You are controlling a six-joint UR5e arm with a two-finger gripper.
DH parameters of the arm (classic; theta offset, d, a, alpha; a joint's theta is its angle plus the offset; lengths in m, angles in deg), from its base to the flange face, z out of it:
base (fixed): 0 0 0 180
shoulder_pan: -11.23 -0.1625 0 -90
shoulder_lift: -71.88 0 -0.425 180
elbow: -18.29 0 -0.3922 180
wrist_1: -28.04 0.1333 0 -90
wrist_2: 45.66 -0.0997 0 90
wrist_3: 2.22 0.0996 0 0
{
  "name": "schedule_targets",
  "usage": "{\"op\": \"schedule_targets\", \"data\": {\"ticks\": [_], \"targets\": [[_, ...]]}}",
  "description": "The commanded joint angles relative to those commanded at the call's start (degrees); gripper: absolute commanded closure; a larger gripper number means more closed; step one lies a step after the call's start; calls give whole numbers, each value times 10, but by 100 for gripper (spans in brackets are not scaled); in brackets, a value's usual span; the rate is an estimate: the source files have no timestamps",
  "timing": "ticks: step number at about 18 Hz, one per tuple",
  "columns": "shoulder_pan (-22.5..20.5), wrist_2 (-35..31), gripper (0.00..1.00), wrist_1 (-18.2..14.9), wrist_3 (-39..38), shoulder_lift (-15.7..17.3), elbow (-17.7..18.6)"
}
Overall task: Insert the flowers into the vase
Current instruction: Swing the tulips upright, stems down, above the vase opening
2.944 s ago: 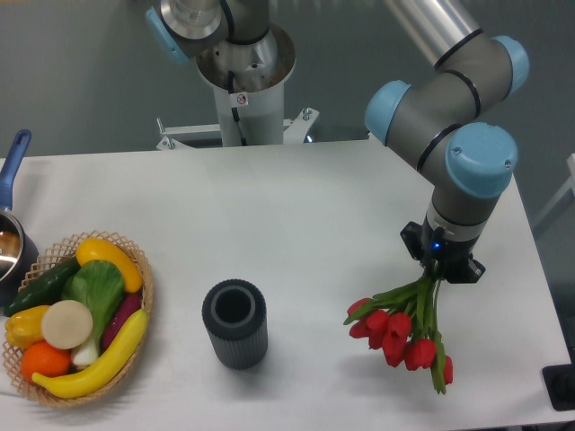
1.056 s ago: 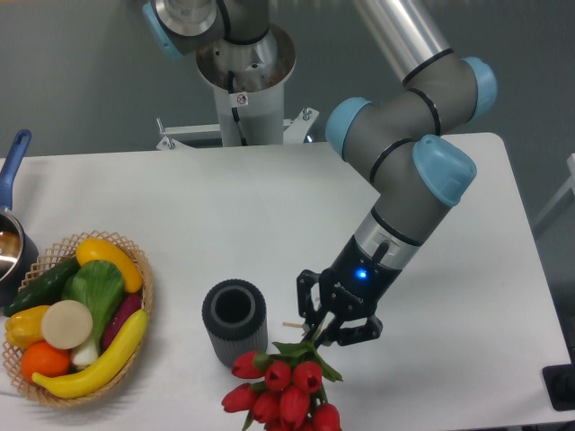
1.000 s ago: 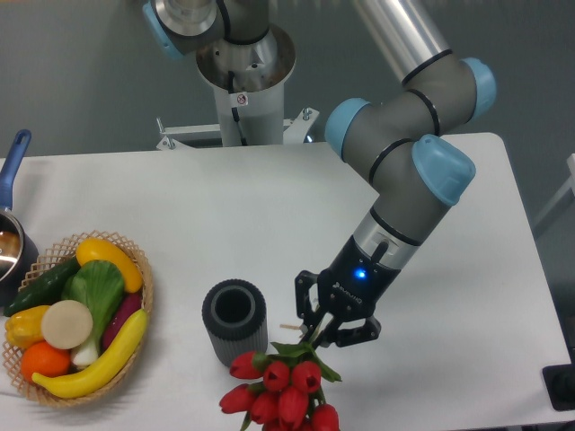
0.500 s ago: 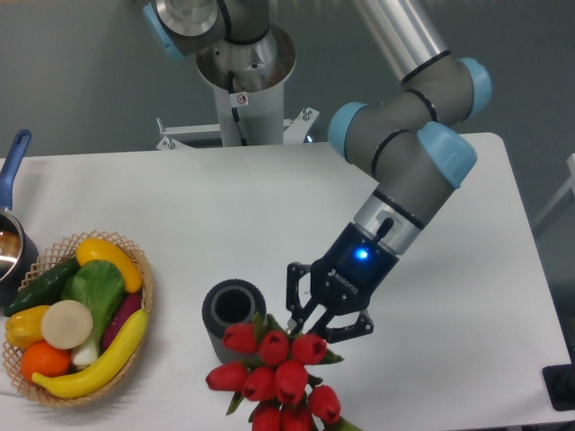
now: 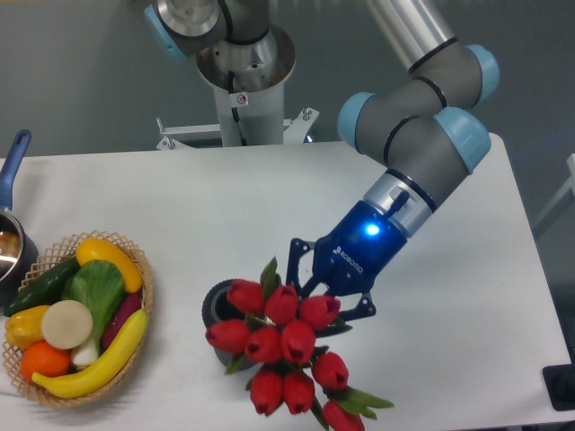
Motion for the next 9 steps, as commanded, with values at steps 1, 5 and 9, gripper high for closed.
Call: {"op": "schedule_targets", "data": {"ticks": [1, 5, 9], "targets": [[2, 5, 86, -1, 0, 4, 1], [16, 10, 86, 0, 1, 8, 2], [17, 11, 86, 0, 0, 12, 2]]}}
